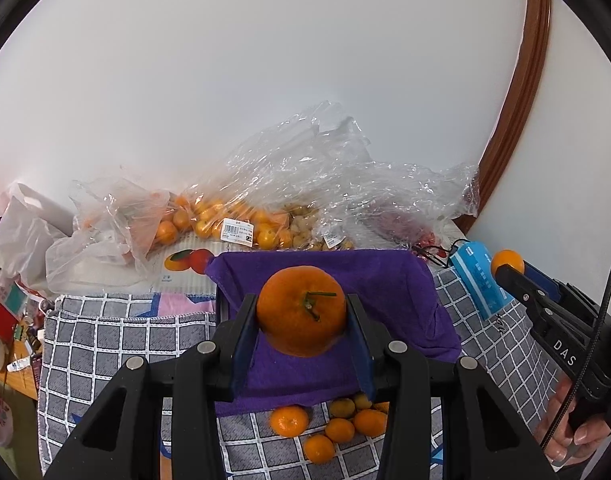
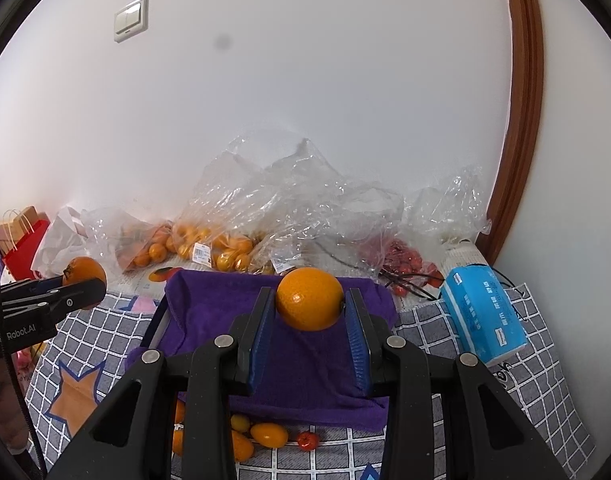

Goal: Organize fruits
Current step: 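Lift the mandarin with the left tool while the right tool carries the orange over the towel, then lower and release the mandarin onto the towel while the right tool releases the orange there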

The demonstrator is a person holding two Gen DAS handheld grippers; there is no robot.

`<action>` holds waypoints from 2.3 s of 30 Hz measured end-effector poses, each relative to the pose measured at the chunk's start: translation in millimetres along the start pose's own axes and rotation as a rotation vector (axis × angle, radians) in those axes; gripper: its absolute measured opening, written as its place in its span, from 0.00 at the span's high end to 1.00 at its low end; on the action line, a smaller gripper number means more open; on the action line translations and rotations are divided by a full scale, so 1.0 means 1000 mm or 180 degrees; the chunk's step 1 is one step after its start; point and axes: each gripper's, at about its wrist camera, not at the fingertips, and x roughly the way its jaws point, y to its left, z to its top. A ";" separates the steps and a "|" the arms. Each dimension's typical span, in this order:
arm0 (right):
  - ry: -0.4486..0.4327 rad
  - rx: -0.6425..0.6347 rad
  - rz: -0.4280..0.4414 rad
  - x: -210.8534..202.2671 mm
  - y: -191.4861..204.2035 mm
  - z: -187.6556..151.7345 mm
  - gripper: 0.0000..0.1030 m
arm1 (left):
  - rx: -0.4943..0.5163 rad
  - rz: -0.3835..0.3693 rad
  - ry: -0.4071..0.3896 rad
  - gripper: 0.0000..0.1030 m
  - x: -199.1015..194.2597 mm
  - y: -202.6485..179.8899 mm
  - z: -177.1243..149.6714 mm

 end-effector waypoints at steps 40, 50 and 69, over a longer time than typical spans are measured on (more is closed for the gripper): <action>0.0412 0.0055 0.0047 0.125 -0.026 -0.012 0.66 | -0.0122 0.0097 0.0482 0.61 0.128 0.034 0.014; 0.0605 0.0078 0.0104 0.158 -0.028 -0.024 0.66 | -0.0057 0.0102 0.0610 0.61 0.154 0.027 0.014; 0.1015 0.0064 0.0114 0.212 -0.027 -0.057 0.66 | -0.0099 0.0092 0.0909 0.61 0.202 0.033 -0.004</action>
